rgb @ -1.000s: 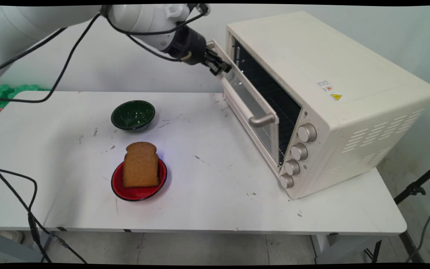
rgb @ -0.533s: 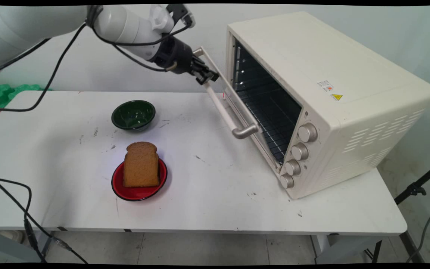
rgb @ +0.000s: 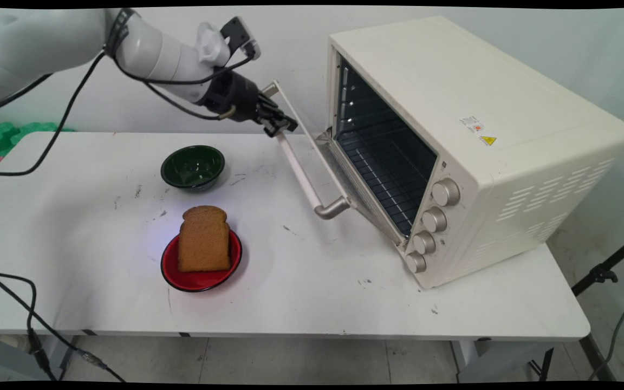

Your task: Open the oven

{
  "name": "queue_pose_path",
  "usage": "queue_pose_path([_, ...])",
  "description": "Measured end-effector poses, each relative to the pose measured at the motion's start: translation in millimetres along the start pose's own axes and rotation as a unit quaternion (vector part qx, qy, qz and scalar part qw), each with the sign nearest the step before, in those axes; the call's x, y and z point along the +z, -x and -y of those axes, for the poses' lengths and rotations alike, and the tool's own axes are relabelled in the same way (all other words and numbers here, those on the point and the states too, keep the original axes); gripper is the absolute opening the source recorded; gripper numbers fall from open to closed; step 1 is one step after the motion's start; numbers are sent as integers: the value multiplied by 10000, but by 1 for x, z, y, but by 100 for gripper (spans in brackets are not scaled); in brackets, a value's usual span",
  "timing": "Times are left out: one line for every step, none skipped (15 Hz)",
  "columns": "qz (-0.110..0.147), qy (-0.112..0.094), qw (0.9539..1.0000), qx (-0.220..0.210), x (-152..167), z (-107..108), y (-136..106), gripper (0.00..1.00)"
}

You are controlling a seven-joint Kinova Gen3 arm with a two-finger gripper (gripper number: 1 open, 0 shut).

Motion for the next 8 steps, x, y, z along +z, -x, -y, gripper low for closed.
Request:
queue_pose_path([9, 10, 10000, -7, -1, 1, 6, 0])
queue_pose_path([16, 22, 10000, -18, -1, 1, 12, 0])
queue_pose_path([19, 32, 10000, -37, -2, 2, 20, 0])
queue_pose_path([18, 43, 10000, -51, -2, 3, 25, 0])
queue_pose_path([11, 60, 10000, -67, -2, 4, 31, 0])
queue_pose_path([2, 71, 9999, -85, -2, 5, 38, 0])
queue_pose_path([-7, 80, 9999, -98, -2, 6, 44, 0])
queue_pose_path([-13, 83, 9999, -107, -2, 7, 48, 0])
